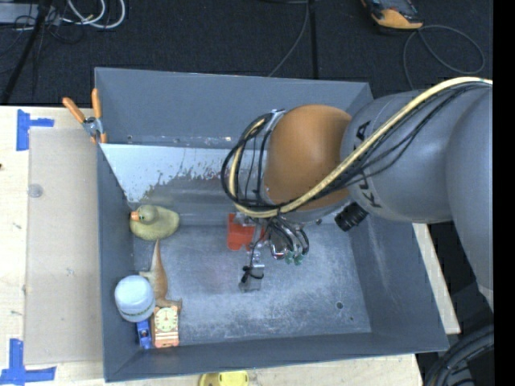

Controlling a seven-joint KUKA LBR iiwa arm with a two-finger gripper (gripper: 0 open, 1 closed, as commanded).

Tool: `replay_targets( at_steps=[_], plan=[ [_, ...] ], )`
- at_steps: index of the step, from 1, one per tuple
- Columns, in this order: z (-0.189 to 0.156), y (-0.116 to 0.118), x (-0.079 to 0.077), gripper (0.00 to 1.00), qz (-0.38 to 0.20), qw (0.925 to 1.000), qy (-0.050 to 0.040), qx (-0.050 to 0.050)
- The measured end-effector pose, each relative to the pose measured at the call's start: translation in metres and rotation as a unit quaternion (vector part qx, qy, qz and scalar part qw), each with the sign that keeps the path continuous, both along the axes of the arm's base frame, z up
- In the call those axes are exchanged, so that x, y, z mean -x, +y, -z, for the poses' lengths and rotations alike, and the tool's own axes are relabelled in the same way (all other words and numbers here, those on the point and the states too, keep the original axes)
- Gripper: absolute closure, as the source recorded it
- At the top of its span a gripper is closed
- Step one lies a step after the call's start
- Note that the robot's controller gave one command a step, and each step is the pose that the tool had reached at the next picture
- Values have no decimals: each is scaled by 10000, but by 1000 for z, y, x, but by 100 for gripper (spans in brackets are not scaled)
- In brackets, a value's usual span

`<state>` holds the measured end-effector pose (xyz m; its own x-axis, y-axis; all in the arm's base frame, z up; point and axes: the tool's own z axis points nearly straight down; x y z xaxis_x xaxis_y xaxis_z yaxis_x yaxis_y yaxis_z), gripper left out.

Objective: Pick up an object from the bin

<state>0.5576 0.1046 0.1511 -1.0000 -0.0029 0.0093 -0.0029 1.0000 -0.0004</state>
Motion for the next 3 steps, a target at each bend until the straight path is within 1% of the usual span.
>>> replay_targets(
  at_steps=[1, 2, 3],
  plan=[
    [-4, 0, -2, 0, 12, 10000, -34, -3],
    [5, -8, -10, 0, 378, 9993, -42, -9],
    [13, -13, -14, 0, 634, 9980, -37, -4]
  ],
)
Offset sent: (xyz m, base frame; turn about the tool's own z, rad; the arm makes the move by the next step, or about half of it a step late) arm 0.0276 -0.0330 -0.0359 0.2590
